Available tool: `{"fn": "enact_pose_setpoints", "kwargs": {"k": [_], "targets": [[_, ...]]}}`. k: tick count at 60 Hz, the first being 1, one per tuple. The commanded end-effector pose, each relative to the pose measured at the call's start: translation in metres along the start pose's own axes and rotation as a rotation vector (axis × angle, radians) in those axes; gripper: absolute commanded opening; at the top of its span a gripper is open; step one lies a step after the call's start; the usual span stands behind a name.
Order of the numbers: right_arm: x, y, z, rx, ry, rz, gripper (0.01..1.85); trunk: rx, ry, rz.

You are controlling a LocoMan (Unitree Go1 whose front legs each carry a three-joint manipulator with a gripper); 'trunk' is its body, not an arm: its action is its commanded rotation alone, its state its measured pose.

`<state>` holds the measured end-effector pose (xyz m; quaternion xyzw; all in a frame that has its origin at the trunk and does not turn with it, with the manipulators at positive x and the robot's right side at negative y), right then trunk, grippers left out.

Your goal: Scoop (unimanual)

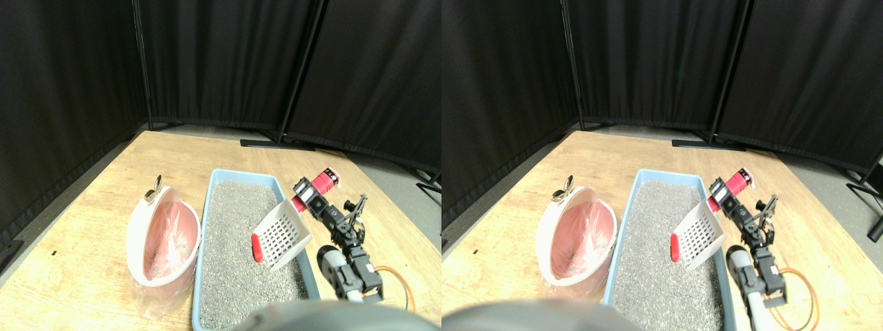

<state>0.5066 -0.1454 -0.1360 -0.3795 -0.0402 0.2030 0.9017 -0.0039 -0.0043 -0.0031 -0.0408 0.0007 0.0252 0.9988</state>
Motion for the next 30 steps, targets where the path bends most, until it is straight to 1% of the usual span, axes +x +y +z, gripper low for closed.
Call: {"fn": "enact_pose_setpoints", "kwargs": {"k": [1, 5, 7, 11, 13, 15, 17, 20, 23, 25, 26, 29, 30], "targets": [[0.0, 0.052, -0.024, 0.1, 0.032, 0.204, 0.05, -0.014, 0.028, 0.028], [0.002, 0.057, -0.02, 0.152, 0.01, 0.211, 0.05, -0.014, 0.029, 0.032], [0.003, 0.058, -0.02, 0.172, -0.003, 0.202, 0.05, -0.016, 0.032, 0.034], [0.005, 0.057, -0.019, 0.2, -0.001, 0.182, 0.05, -0.019, 0.033, 0.038], [0.005, 0.056, -0.018, 0.239, 0.003, 0.167, 0.05, -0.019, 0.032, 0.04], [0.008, 0.054, -0.019, 0.236, -0.029, 0.156, 0.05, -0.019, 0.032, 0.041], [0.008, 0.052, -0.019, 0.232, -0.033, 0.149, 0.05, -0.02, 0.033, 0.041], [0.009, 0.049, -0.018, 0.25, -0.065, 0.137, 0.05, -0.019, 0.034, 0.04], [0.009, 0.047, -0.018, 0.24, -0.065, 0.133, 0.05, -0.018, 0.034, 0.038], [0.008, 0.043, -0.017, 0.237, -0.029, 0.117, 0.05, -0.018, 0.034, 0.038], [0.008, 0.042, -0.017, 0.242, -0.025, 0.115, 0.05, -0.017, 0.034, 0.035], [0.008, 0.038, -0.017, 0.266, -0.034, 0.103, 0.05, -0.019, 0.035, 0.035], [0.008, 0.037, -0.017, 0.3, -0.035, 0.088, 0.05, -0.019, 0.035, 0.035]]}}
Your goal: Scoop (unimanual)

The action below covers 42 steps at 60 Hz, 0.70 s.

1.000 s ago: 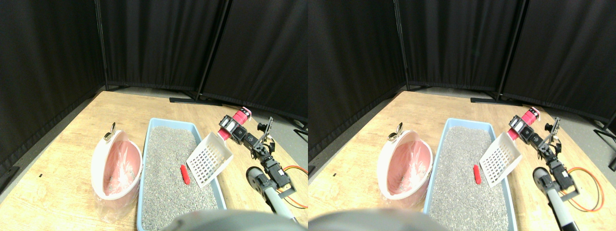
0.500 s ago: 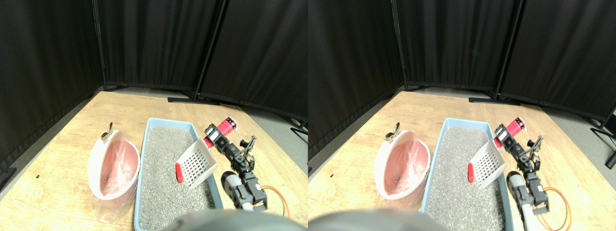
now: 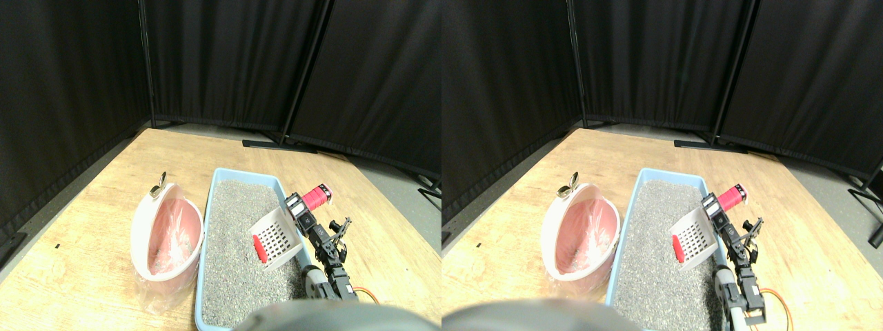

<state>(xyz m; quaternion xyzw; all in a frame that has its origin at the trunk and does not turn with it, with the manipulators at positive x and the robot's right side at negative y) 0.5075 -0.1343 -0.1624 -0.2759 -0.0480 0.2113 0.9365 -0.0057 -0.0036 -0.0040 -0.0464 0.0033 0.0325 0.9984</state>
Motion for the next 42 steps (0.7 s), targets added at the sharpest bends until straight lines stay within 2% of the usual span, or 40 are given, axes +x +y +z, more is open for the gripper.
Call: {"fn": "enact_pose_setpoints", "kwargs": {"k": [1, 5, 7, 9, 10, 18, 32, 38, 39, 42], "targets": [[0.0, 0.01, -0.008, 0.102, 0.036, 0.09, 0.05, -0.008, 0.03, 0.02], [-0.001, 0.007, -0.007, 0.187, 0.058, 0.043, 0.05, -0.009, 0.029, 0.021], [-0.003, 0.005, -0.006, 0.323, 0.07, -0.004, 0.05, -0.01, 0.03, 0.022], [-0.003, 0.003, -0.006, 0.321, 0.066, -0.003, 0.05, -0.01, 0.03, 0.022], [-0.005, 0.001, -0.006, 0.39, 0.048, -0.024, 0.05, -0.01, 0.03, 0.022], [-0.01, -0.006, -0.008, 0.562, 0.033, -0.091, 0.05, -0.016, 0.032, 0.021], [-0.016, -0.021, -0.013, 0.657, 0.019, -0.177, 0.05, -0.018, 0.027, 0.021], [-0.019, -0.026, -0.013, 0.689, -0.014, -0.187, 0.05, -0.019, 0.023, 0.024], [-0.02, -0.028, -0.013, 0.734, -0.013, -0.215, 0.05, -0.019, 0.023, 0.024], [-0.021, -0.03, -0.013, 0.78, -0.036, -0.233, 0.05, -0.02, 0.019, 0.027]]}}
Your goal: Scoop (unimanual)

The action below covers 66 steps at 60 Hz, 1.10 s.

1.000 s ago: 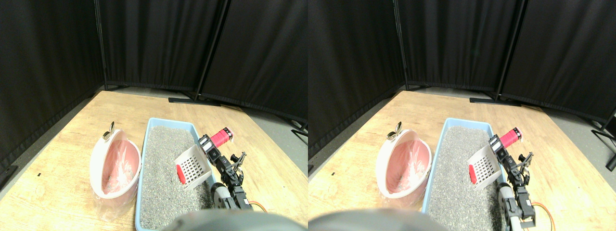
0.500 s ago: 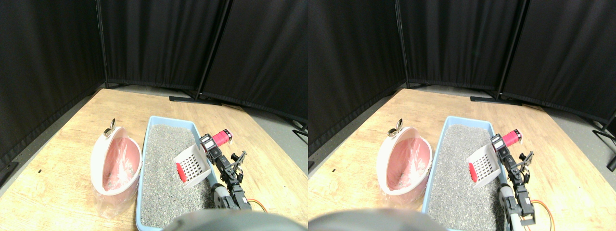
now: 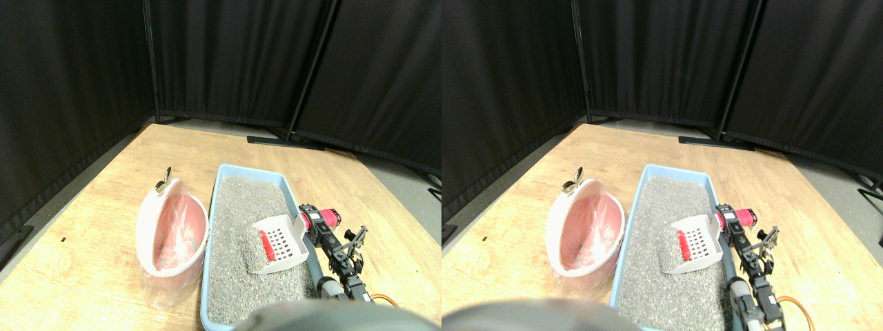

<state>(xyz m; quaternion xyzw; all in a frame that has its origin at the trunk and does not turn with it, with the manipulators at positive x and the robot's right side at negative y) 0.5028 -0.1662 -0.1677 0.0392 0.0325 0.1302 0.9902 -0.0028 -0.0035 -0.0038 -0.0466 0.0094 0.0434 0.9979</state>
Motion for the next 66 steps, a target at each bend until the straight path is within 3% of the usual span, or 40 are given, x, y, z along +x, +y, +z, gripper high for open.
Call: {"fn": "enact_pose_setpoints", "kwargs": {"k": [1, 6, 19, 35, 44, 47, 59, 66], "targets": [[-0.003, -0.005, 0.012, 0.132, -0.107, -0.029, 0.05, -0.02, 0.008, 0.004], [-0.004, -0.007, 0.018, 0.185, -0.128, -0.049, 0.05, -0.021, 0.004, 0.006], [0.001, -0.008, 0.039, 0.204, -0.19, -0.006, 0.05, -0.026, -0.01, 0.014], [0.01, -0.001, 0.06, 0.341, -0.145, -0.027, 0.05, -0.04, -0.019, 0.041], [0.014, 0.008, 0.057, 0.62, -0.134, -0.016, 0.05, -0.052, -0.03, 0.06], [0.015, 0.009, 0.056, 0.619, -0.129, 0.012, 0.05, -0.056, -0.031, 0.066], [0.018, 0.022, 0.055, 0.752, -0.115, 0.002, 0.05, -0.072, -0.038, 0.092], [0.019, 0.026, 0.055, 0.75, -0.106, 0.005, 0.05, -0.081, -0.036, 0.11]]}}
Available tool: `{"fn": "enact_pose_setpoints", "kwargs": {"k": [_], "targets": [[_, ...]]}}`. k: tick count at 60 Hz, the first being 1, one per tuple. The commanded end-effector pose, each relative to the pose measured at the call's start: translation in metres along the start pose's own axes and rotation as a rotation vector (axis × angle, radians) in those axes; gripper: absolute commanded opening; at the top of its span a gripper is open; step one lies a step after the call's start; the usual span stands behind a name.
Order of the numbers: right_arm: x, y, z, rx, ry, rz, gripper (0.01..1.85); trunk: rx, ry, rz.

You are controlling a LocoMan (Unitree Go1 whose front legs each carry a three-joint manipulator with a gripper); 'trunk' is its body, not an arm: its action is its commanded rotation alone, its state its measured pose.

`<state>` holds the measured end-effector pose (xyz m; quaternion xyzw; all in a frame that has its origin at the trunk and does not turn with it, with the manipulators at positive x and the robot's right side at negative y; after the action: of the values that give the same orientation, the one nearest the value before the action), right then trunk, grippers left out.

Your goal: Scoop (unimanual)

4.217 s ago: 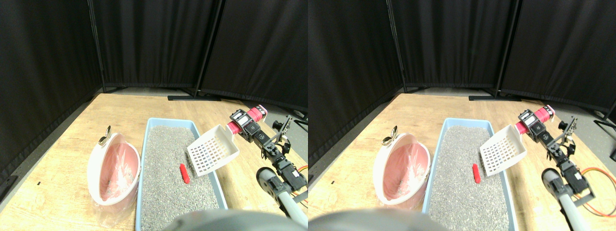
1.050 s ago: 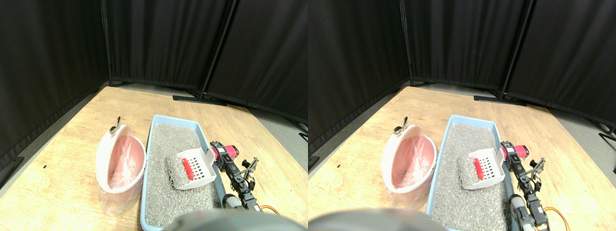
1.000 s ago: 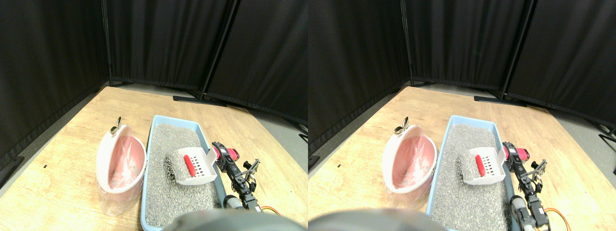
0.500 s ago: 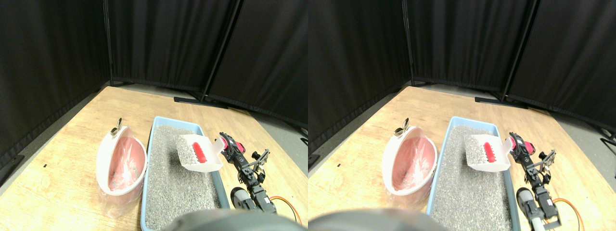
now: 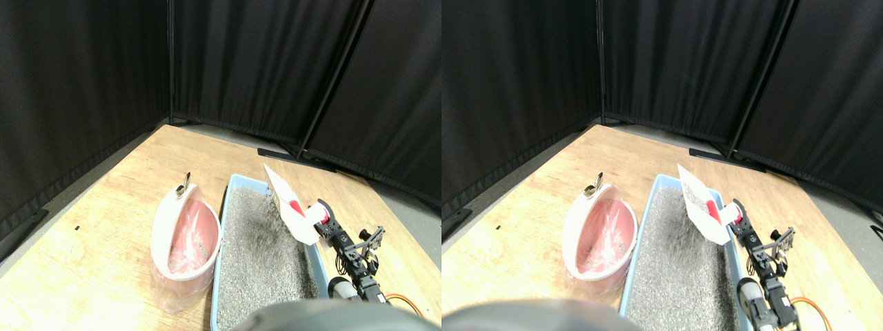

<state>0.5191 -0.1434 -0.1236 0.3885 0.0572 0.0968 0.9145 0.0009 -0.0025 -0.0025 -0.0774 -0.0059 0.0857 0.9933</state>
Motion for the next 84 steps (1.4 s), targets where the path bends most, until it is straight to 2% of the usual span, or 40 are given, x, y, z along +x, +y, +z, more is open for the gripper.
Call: {"fn": "enact_pose_setpoints", "kwargs": {"k": [1, 7, 11, 18, 31, 41, 44, 50, 52, 54, 68, 74, 84], "targets": [[0.001, 0.011, 0.006, 0.033, -0.048, 0.05, 0.05, -0.017, -0.004, 0.027], [0.001, 0.013, 0.006, 0.052, -0.041, 0.055, 0.05, -0.021, -0.004, 0.039], [0.003, 0.013, 0.006, 0.221, -0.034, 0.02, 0.05, -0.024, -0.007, 0.042], [0.008, 0.011, 0.004, 0.243, -0.024, 0.019, 0.05, -0.024, -0.006, 0.048], [0.009, 0.016, 0.001, 0.454, -0.046, -0.052, 0.05, -0.023, -0.005, 0.052], [0.012, 0.014, 0.002, 0.416, -0.047, -0.037, 0.05, -0.022, -0.004, 0.053], [0.013, 0.013, 0.002, 0.458, -0.049, -0.049, 0.05, -0.021, -0.002, 0.054], [0.014, 0.014, 0.002, 0.649, -0.039, -0.092, 0.05, -0.018, -0.002, 0.054], [0.014, 0.015, 0.003, 0.637, -0.041, -0.091, 0.05, -0.018, -0.002, 0.054], [0.014, 0.015, 0.003, 0.539, -0.052, -0.064, 0.05, -0.017, -0.002, 0.055], [0.016, 0.016, 0.005, 0.244, -0.055, 0.03, 0.05, -0.02, -0.002, 0.059], [0.016, 0.015, 0.006, 0.169, -0.069, 0.037, 0.05, -0.022, -0.001, 0.06], [0.015, 0.014, 0.008, -0.07, -0.079, 0.083, 0.05, -0.029, 0.001, 0.066]]}}
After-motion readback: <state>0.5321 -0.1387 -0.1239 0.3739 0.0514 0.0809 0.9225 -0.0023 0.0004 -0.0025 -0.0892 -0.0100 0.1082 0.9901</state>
